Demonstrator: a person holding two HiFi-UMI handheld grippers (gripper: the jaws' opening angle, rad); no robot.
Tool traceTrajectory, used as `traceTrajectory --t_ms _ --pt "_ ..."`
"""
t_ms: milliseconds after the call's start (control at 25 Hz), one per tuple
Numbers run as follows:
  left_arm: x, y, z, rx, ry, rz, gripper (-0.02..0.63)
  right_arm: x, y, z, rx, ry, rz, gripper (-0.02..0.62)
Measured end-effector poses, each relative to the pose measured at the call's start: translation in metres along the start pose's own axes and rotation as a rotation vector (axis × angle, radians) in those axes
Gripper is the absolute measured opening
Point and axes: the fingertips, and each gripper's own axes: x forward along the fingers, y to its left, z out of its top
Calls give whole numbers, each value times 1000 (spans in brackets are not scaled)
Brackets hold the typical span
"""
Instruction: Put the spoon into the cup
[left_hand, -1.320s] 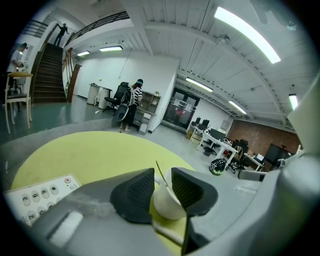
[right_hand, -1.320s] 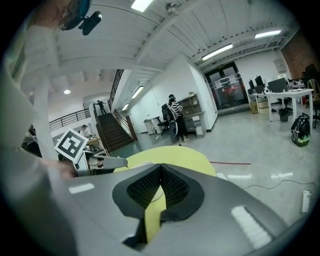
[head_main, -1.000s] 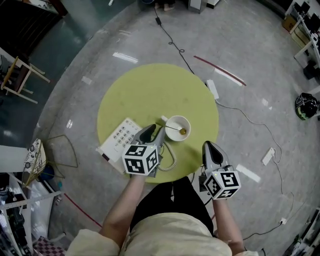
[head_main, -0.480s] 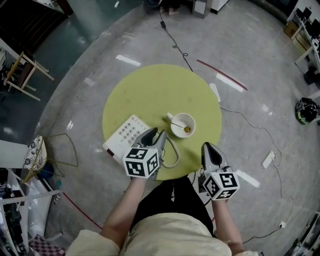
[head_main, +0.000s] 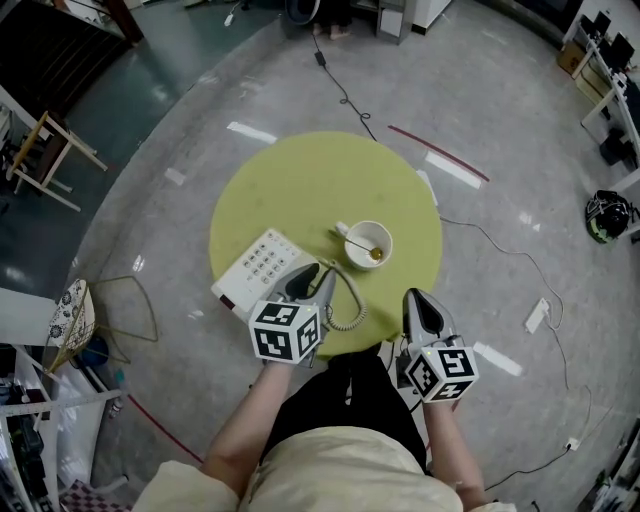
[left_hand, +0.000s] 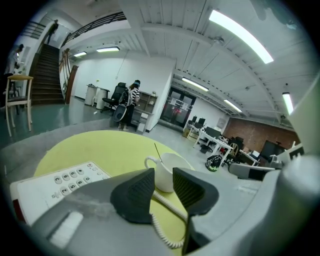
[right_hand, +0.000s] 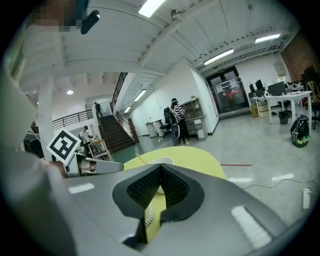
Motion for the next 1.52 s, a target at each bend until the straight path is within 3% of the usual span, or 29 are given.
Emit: traceTrajectory --t_ms 440,720,1520 --pt "-21 -15 -12 53 12 -45 103 -24 13 -3 -12 -40 -41 0" --pt "-30 -32 -13 88 1 -75 63 -34 17 1 -27 -56 -52 0" --pt "-56 -50 -20 134 -37 -37 9 -51 29 0 -37 -73 8 -2"
